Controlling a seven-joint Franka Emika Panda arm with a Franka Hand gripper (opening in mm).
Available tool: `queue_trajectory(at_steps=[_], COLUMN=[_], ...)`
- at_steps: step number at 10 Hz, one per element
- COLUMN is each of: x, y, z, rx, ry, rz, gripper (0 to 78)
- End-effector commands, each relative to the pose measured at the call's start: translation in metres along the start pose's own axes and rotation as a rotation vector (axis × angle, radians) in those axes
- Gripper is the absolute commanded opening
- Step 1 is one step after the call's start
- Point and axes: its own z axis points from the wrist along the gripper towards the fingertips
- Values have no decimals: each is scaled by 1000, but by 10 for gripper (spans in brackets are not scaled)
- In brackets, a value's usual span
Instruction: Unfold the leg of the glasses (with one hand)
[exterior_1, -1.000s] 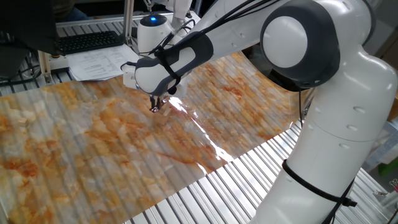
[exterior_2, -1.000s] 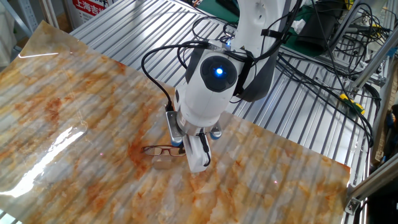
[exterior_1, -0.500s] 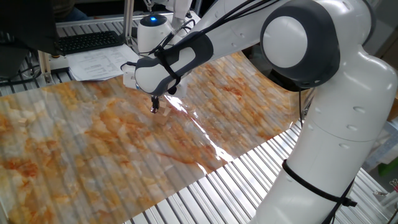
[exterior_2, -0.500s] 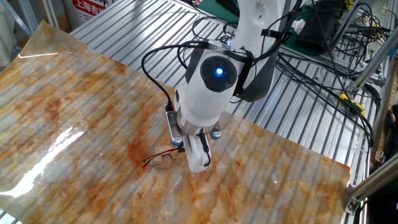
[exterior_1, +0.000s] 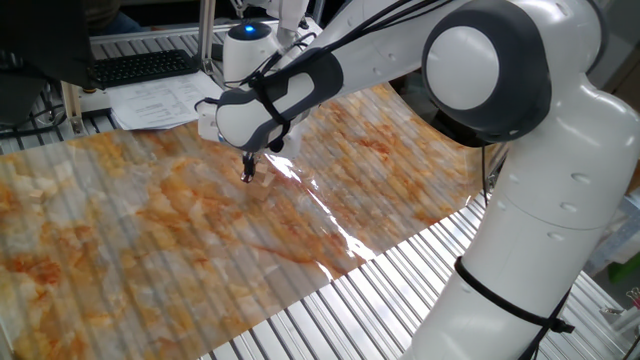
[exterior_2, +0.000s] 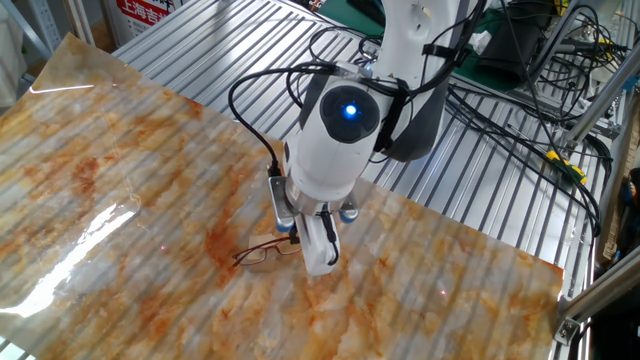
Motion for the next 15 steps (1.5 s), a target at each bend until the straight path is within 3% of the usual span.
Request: queue_trajectory(at_steps=[1, 3, 7, 12, 15], x=[2, 6, 7, 12, 15], y=[5, 8, 8, 23, 30], z=[-11, -20, -21, -6, 3], rx=[-16, -19, -20, -60, -71], ry=[19, 29, 35, 73, 76], rz=[17, 24, 9, 25, 33], gripper=[12, 12, 12, 12, 12])
